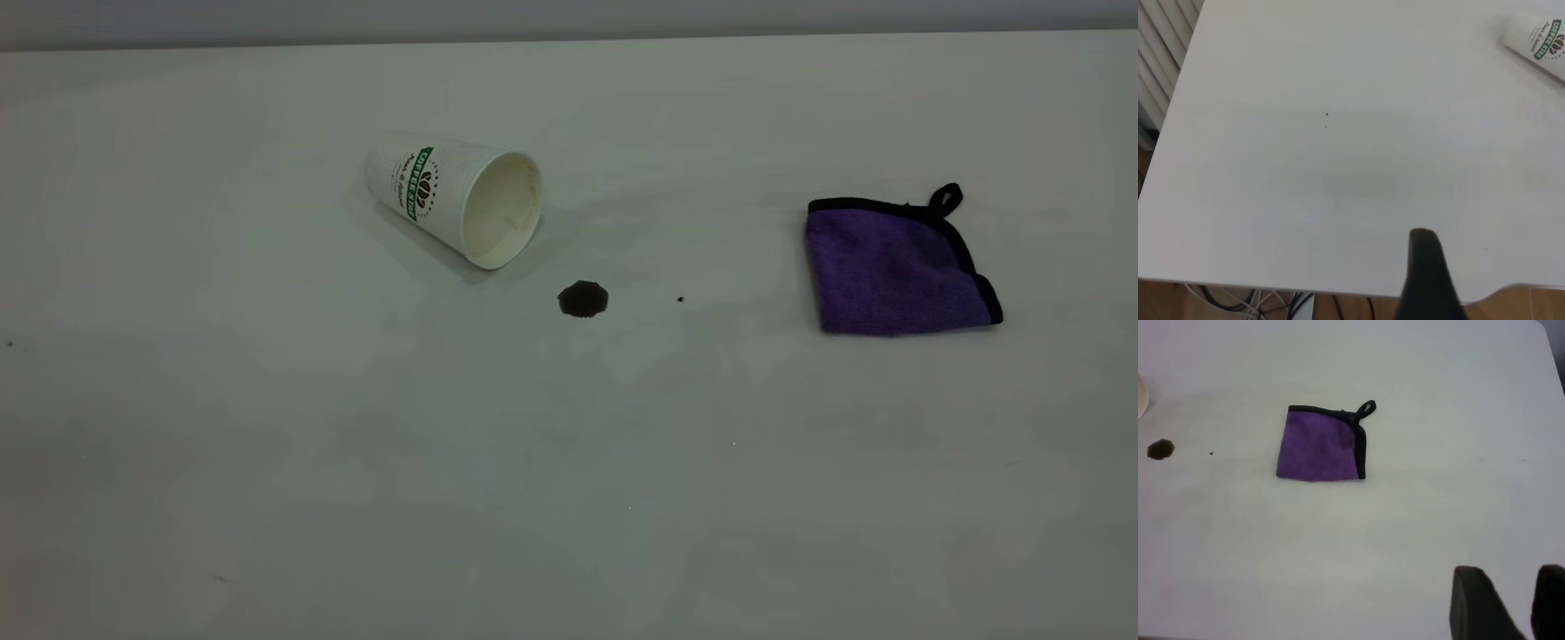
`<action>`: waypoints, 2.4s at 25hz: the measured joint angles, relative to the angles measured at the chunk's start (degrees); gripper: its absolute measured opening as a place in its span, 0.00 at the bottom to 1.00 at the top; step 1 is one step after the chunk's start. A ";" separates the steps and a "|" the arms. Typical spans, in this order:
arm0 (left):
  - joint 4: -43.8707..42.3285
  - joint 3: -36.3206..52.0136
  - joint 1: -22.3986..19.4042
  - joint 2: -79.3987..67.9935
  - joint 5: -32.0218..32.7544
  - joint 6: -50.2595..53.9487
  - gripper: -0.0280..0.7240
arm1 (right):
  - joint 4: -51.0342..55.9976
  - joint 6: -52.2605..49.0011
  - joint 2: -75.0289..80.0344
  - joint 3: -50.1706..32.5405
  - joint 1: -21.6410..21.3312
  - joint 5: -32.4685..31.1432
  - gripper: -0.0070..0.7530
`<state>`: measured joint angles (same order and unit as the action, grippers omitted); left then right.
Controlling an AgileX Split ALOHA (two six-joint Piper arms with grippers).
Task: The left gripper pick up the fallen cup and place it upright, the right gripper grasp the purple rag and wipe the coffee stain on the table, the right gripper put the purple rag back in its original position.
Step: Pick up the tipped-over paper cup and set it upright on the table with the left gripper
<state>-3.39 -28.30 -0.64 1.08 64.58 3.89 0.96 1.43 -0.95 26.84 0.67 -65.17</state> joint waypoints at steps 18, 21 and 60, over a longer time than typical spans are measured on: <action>0.00 0.00 0.00 0.00 0.00 0.00 0.79 | 0.00 0.00 0.00 0.00 0.00 0.00 0.32; 0.00 0.00 0.00 0.00 0.00 0.00 0.79 | 0.00 0.00 0.00 0.00 0.00 0.00 0.32; 3.39 -21.30 1.67 -52.11 -17.35 -10.50 0.97 | 0.00 0.02 0.00 0.00 0.00 -0.10 0.32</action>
<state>0.00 -49.60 1.03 -51.03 47.24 -6.61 0.96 1.45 -0.95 26.84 0.67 -65.26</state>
